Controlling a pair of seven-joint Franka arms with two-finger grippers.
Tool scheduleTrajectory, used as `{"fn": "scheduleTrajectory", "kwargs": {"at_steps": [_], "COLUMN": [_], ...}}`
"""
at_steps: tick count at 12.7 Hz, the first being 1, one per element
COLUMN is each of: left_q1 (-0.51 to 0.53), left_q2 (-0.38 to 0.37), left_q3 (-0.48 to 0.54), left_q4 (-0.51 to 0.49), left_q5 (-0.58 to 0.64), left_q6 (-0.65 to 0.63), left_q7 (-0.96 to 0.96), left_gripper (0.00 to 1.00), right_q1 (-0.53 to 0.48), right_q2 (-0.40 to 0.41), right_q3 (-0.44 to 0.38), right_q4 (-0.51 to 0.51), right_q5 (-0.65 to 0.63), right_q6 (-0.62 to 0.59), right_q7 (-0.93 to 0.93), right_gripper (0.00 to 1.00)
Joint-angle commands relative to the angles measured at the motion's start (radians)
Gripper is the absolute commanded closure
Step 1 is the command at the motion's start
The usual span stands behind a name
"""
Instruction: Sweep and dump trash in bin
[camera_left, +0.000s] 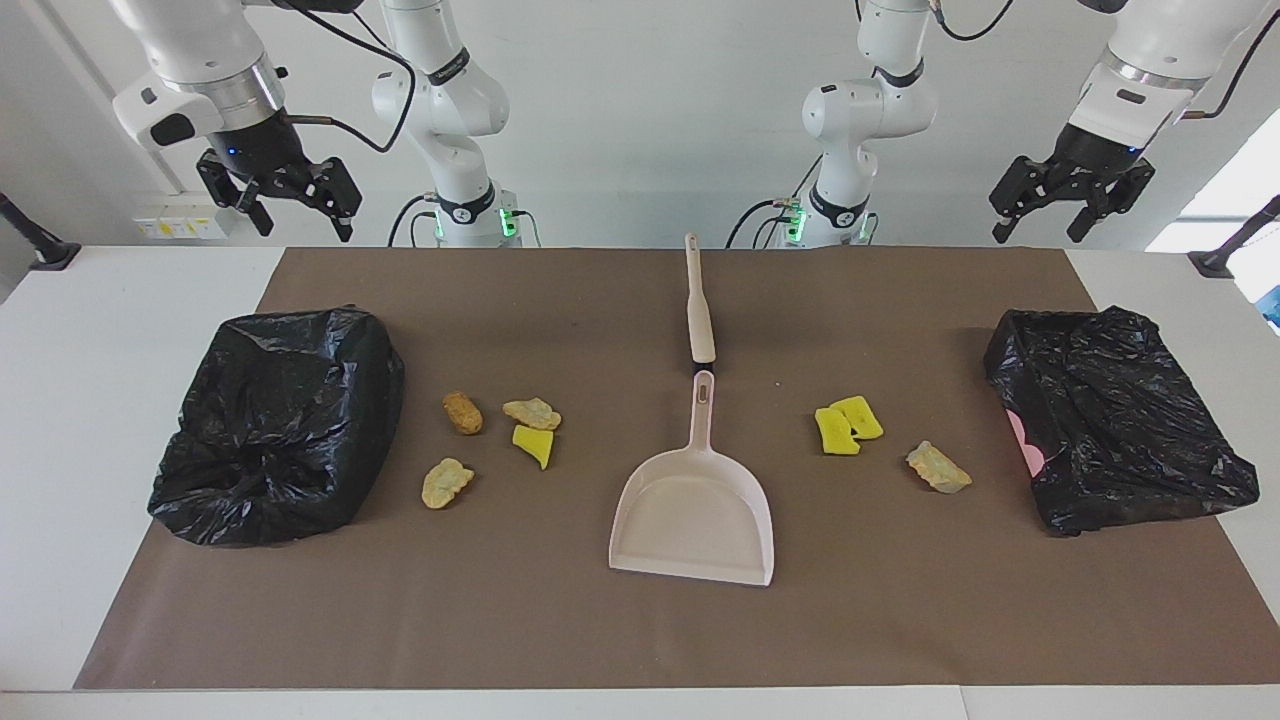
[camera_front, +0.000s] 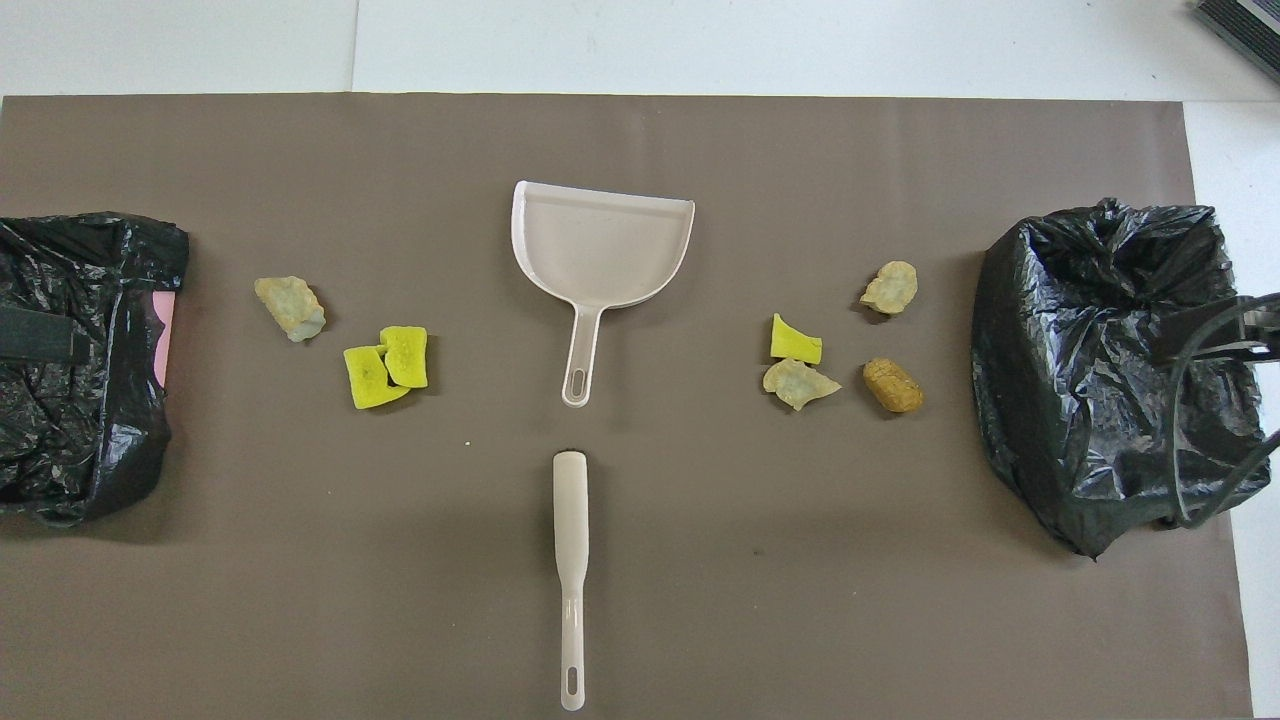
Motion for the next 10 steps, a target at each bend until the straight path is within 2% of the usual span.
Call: {"fn": "scheduleTrajectory", "kwargs": {"at_steps": [1, 10], "left_q1": [0.010, 0.010], "left_q2": [-0.011, -0.011], "left_q3": [-0.004, -0.004], "left_q4": [0.000, 0.000], "left_q5": [-0.007, -0.007], "left_q6": [-0.016, -0.016], "left_q7": [0.005, 0.005], "left_gripper": [0.00, 0.00], "right_q1": [0.001, 0.001], "right_q2": [-0.015, -0.032], "right_q3": [0.003, 0.002], "right_q4": [-0.005, -0.023], "right_q5": [0.016, 0.016], "right_q6": [-0.017, -0.046], "right_q7": [0.031, 0.033], "right_gripper": [0.00, 0.00]}}
